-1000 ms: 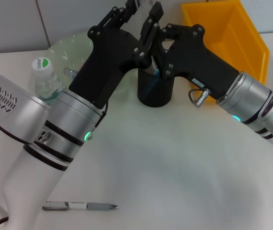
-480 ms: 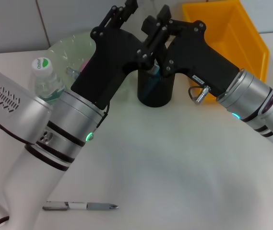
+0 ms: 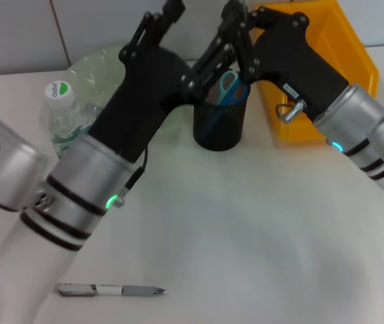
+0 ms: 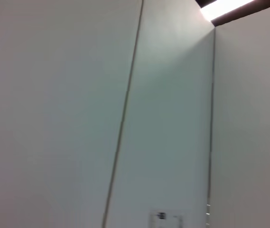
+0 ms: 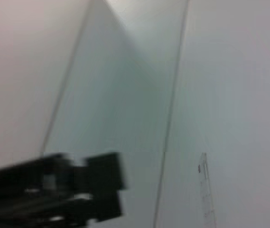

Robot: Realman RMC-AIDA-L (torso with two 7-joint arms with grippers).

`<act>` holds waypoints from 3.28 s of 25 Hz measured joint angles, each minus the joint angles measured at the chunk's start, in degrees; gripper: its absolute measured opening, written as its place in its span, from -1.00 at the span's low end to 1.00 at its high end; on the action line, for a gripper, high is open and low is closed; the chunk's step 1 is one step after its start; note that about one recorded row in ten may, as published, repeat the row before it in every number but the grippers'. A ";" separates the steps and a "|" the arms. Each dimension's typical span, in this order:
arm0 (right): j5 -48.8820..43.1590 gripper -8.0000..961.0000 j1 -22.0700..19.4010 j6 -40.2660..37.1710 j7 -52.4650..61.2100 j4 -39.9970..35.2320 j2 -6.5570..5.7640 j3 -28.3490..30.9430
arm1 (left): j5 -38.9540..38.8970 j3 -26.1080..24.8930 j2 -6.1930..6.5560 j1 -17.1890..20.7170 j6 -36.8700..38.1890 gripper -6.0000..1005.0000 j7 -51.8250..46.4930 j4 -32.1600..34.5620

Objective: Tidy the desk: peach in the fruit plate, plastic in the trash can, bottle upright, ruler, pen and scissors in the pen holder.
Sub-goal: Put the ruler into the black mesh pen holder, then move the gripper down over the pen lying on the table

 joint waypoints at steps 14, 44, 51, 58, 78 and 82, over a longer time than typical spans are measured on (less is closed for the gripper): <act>0.06 -0.86 5.34 15.36 2.57 3.34 0.00 7.91 | 41.48 -21.69 3.96 12.79 -0.40 0.58 -34.20 -1.96; -1.23 -0.75 8.69 32.19 2.69 5.81 0.00 9.94 | 65.98 -42.10 5.28 16.27 11.32 0.58 -52.88 -3.83; -1.35 -0.72 7.65 31.05 4.61 5.40 -0.01 10.05 | 66.07 -43.82 5.27 17.17 12.84 0.57 -52.59 -3.95; -4.84 -0.27 3.84 23.38 14.85 1.71 -0.43 9.35 | 67.08 -44.14 5.21 17.36 13.36 0.57 -52.53 -3.70; -15.43 0.62 -21.03 -15.60 68.36 -42.11 -3.34 -13.98 | 113.00 -66.55 7.29 11.39 23.60 0.57 -77.62 12.63; -22.69 0.62 -20.61 -18.91 73.14 -44.14 -5.94 -14.62 | 121.74 -70.01 7.11 9.02 26.54 0.56 -83.36 17.60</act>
